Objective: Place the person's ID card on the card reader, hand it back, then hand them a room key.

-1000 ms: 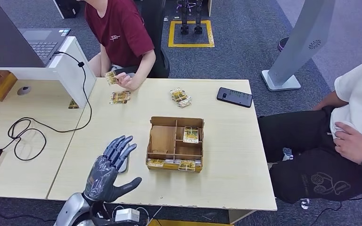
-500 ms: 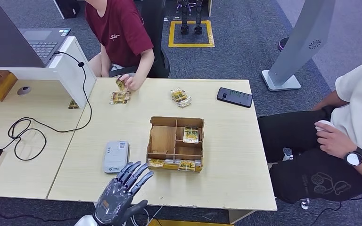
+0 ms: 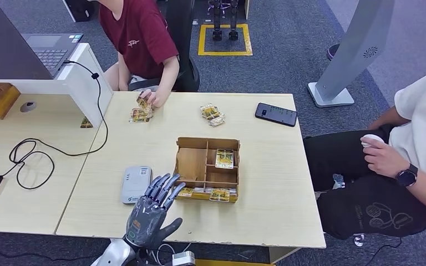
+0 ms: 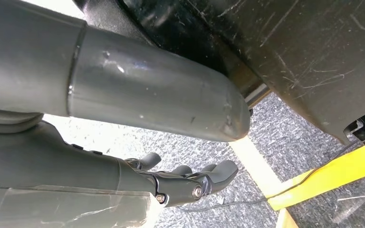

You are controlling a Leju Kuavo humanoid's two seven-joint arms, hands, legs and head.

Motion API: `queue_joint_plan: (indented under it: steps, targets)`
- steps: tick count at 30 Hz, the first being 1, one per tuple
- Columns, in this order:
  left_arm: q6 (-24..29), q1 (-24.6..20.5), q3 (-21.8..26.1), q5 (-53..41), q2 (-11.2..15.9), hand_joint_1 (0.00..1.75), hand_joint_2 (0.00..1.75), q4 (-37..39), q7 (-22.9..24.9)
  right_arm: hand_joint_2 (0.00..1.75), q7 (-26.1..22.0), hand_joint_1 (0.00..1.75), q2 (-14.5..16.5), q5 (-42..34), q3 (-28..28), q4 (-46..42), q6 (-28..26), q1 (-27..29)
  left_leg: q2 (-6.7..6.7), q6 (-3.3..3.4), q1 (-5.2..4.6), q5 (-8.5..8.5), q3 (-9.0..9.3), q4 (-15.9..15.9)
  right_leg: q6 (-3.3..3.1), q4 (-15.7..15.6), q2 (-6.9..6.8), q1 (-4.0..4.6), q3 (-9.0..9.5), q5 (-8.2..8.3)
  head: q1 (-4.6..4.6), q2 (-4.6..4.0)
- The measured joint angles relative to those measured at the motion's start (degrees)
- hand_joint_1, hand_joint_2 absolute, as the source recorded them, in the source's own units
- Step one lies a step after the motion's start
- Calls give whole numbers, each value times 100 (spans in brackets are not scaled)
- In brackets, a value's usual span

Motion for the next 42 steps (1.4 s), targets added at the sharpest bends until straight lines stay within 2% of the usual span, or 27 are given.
queue_joint_plan:
  steps: [11, 27, 42]
  targets:
    - [-38, -278, -1, -192, -254, 0, 175, 212, 218, 0, 7, 0, 0, 78, 0, 0, 12, -8, 0, 0, 0, 0, 0, 0, 0, 0, 0, 0, 0, 0, -1, 0]
    - [192, -586, -1, -368, -517, 0, 175, 1535, 375, 0, 9, 0, -2, 98, 0, 0, 93, -71, 0, 0, 0, 0, -1, 0, -1, 0, 1, 0, 0, 0, 0, -1]
    - [262, -652, 100, -83, -718, 0, 175, 1654, 284, 0, 50, 0, -2, 105, 0, 0, 72, -69, 0, 0, 0, 0, -1, 0, -1, 0, 1, 0, 0, 0, 1, 0]
